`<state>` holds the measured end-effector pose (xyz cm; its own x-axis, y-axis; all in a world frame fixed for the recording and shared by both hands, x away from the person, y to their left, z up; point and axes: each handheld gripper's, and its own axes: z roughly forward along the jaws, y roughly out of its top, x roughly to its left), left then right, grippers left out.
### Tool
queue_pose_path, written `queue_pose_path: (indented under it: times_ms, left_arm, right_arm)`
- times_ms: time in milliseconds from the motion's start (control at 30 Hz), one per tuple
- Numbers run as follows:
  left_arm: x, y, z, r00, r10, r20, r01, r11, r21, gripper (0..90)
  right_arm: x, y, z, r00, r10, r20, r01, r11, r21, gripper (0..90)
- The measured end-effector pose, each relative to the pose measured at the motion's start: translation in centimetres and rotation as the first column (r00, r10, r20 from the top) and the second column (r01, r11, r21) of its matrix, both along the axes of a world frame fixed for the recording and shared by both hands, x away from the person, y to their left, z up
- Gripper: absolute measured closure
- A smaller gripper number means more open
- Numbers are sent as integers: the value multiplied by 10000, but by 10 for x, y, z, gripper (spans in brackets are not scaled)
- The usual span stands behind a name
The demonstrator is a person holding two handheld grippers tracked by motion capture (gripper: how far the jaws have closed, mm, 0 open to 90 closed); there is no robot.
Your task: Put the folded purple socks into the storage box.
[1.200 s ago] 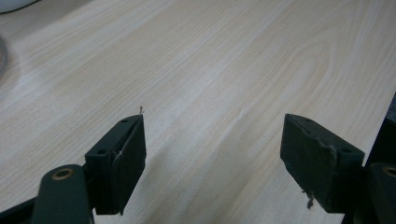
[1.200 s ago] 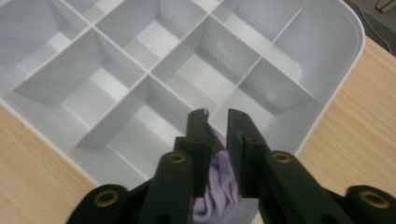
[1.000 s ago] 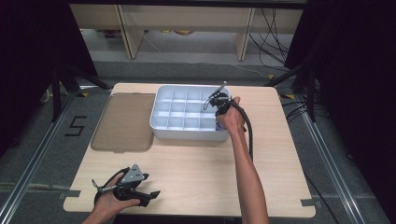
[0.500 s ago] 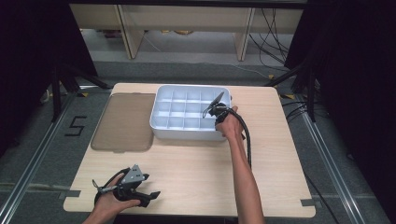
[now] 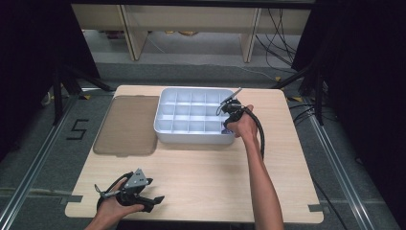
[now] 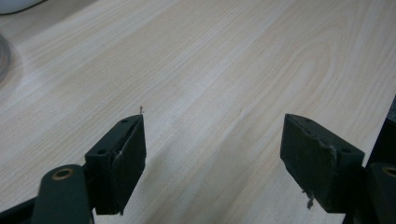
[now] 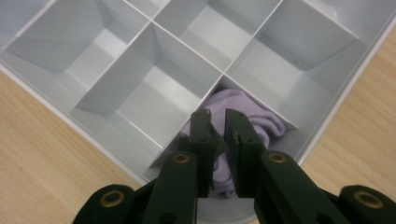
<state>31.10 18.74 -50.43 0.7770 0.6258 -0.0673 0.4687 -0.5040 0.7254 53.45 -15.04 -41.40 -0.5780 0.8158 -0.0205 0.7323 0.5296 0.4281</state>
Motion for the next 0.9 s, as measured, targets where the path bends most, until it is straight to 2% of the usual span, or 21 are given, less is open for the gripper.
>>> queue_pose_path:
  times_ms: [100, 133, 167, 200, 300, 433, 500, 600, 767, 833, 867, 900]
  left_arm:
    - [0, 0, 0, 9999, -121, 10, 121, 9999, -36, 221]
    - [0, 1, 0, 9999, -126, 20, 126, 9999, -37, 221]
    - [0, 1, 1, 9999, -131, 18, 131, 9999, -39, 221]
    - [0, 1, 1, 9999, -130, 24, 131, 9999, -45, 221]
    - [0, 0, 0, 10000, -81, 19, 81, 9999, -153, 221]
    - [1, 1, 1, 9999, -114, 96, 113, 9999, 58, 221]
    - [1, 1, 1, 9999, -105, 97, 104, 9999, 51, 221]
    - [1, 1, 1, 9998, -203, 68, 203, 9998, -16, 221]
    - [1, 1, 1, 9998, -174, 76, 174, 9998, -30, 222]
    - [1, 1, 1, 9998, -177, 73, 177, 9998, -23, 222]
    - [2, 1, 0, 9999, -126, 107, 126, 9999, 31, 221]
    - [2, 1, 0, 9999, -124, 107, 124, 9999, 13, 221]
  right_arm:
    - [-2, -2, 6, 9998, -70, 204, 68, 10000, 61, 809]
    - [-2, -1, 6, 9998, -148, 131, 147, 9999, 84, 808]
    - [-1, -3, 7, 9997, -41, 258, 39, 10000, 65, 807]
    - [-3, -2, 8, 9998, -187, 106, 186, 9998, 115, 807]
    - [-3, -2, 9, 9999, 15, 172, -19, 9997, 238, 803]
    - [-5, 0, 13, 9998, -78, 194, 72, 9996, 275, 797]
    - [-6, 0, 16, 9998, -95, 166, 89, 9994, 336, 789]
    - [-9, -2, 19, 9991, -84, 427, 69, 9994, 348, 772]
    - [-14, -5, 22, 9990, -125, 427, 101, 9985, 547, 761]
    - [-15, -7, 23, 9986, 37, 525, -67, 9984, 566, 757]
    - [-17, -6, 24, 9991, -116, 415, 88, 9977, 672, 756]
    - [-16, -7, 24, 9983, -14, 586, -28, 9974, 716, 755]
